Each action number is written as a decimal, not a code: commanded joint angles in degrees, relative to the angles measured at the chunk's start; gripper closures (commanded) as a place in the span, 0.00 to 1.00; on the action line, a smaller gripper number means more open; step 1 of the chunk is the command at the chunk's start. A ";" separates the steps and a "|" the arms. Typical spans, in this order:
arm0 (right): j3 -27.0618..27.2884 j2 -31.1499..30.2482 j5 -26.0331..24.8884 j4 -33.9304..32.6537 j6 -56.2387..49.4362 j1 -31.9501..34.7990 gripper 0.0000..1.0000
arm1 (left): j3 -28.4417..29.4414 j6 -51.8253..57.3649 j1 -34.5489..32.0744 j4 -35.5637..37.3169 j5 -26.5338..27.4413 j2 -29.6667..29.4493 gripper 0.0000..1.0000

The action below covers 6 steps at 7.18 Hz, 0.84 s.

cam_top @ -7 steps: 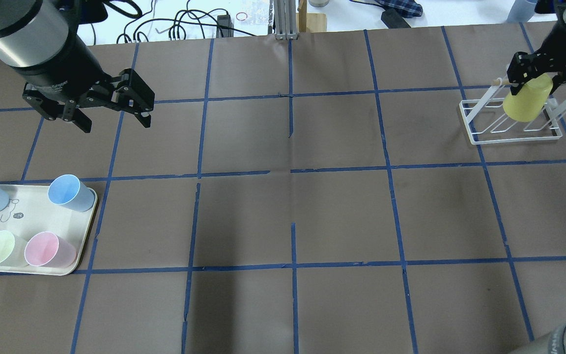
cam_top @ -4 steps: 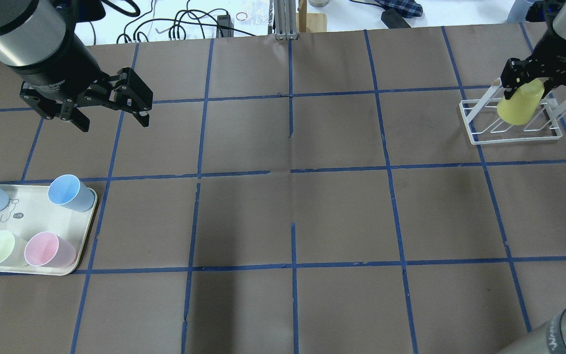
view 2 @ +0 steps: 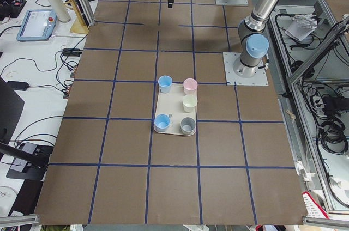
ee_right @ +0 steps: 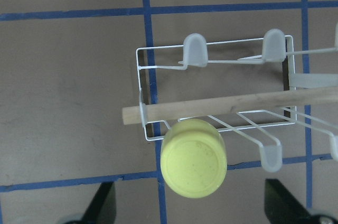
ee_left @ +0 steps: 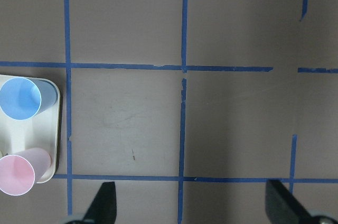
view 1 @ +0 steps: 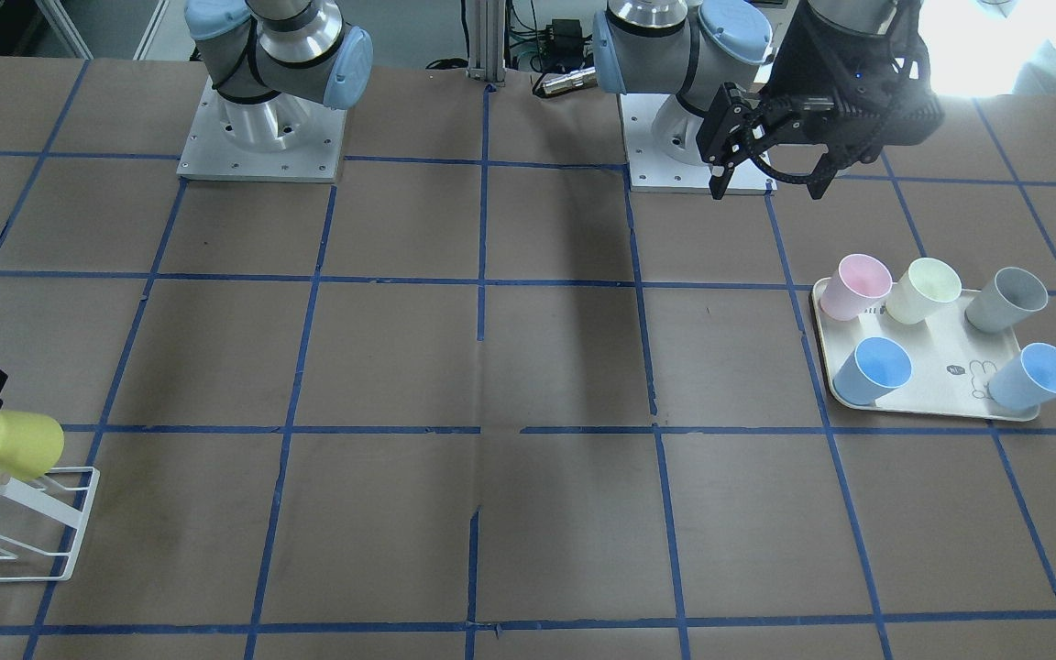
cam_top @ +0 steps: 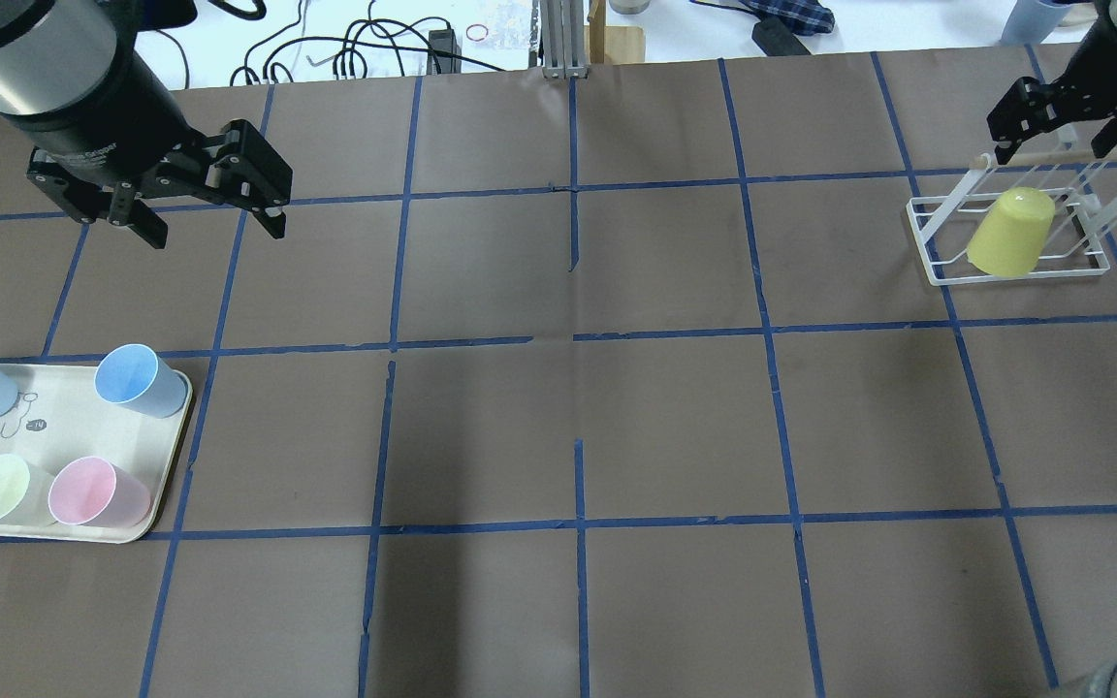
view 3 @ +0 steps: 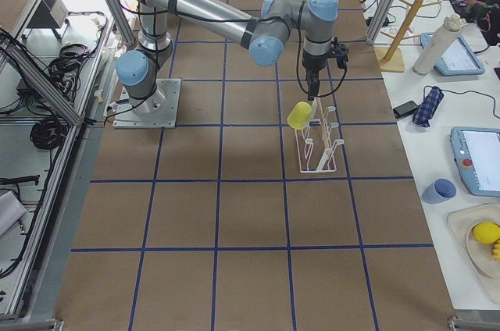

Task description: Transfer IKEA cup to right arm and place on rack

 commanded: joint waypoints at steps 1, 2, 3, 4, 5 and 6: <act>-0.19 -6.70 0.16 8.48 0.75 5.25 0.00 | 0.17 0.01 0.30 -0.13 0.33 -0.24 0.00; -0.28 -8.56 0.24 11.65 1.36 8.33 0.00 | 0.17 0.01 0.30 -0.22 0.33 -0.15 0.00; -0.37 -9.89 2.51 15.34 5.72 11.06 0.00 | 0.09 0.01 0.30 -0.14 0.33 -0.24 0.00; -0.28 -12.07 4.01 16.16 10.55 13.52 0.00 | 0.09 0.01 0.30 -0.14 0.25 -0.24 0.00; -0.19 -12.53 2.98 17.56 12.86 17.63 0.00 | 0.00 0.01 0.30 -0.05 0.25 -0.24 0.00; -0.19 -12.36 2.80 17.40 17.84 21.42 0.00 | 0.00 0.01 0.30 -0.14 0.25 -0.24 0.00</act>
